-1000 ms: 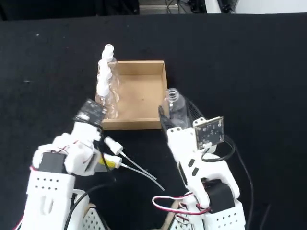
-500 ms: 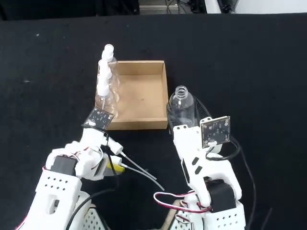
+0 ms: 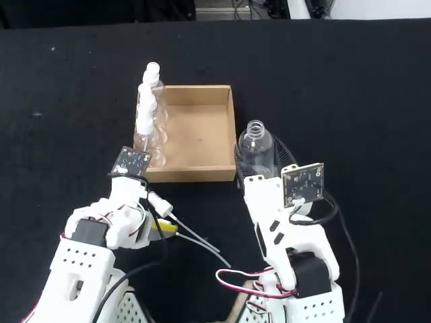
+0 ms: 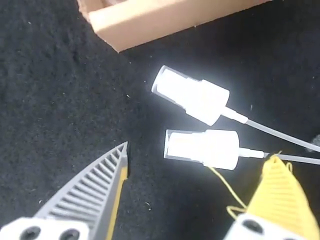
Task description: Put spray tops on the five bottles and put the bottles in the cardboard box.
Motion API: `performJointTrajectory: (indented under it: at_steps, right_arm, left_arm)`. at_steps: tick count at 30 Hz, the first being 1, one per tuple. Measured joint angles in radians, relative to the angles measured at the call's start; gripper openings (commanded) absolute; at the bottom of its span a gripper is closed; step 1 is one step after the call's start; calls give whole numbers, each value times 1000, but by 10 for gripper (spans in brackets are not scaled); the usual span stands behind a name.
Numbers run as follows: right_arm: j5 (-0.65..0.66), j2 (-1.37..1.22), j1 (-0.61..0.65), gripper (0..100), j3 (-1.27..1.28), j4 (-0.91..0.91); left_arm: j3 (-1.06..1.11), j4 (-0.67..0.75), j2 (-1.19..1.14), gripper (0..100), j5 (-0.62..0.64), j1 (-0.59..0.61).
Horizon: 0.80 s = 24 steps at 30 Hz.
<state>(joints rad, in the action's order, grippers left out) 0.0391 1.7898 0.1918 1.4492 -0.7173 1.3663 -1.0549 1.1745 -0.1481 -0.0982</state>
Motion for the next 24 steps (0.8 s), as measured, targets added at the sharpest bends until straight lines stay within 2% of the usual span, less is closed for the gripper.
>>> performJointTrajectory:
  at_steps: [5, 12, 21, 24]
  right_arm:
    - [0, 0, 0, 11, 0, 0]
    - [0, 0, 0, 11, 0, 0]
    - [0, 0, 0, 11, 0, 0]
    - [0, 0, 0, 11, 0, 0]
  left_arm:
    - [0, 28, -18, 364, 0, 0]
    - [-55, 37, -186, 364, 2, 2]
    - [-74, 127, -345, 363, 38, 2]
    - [-74, 127, -353, 319, 38, 2]
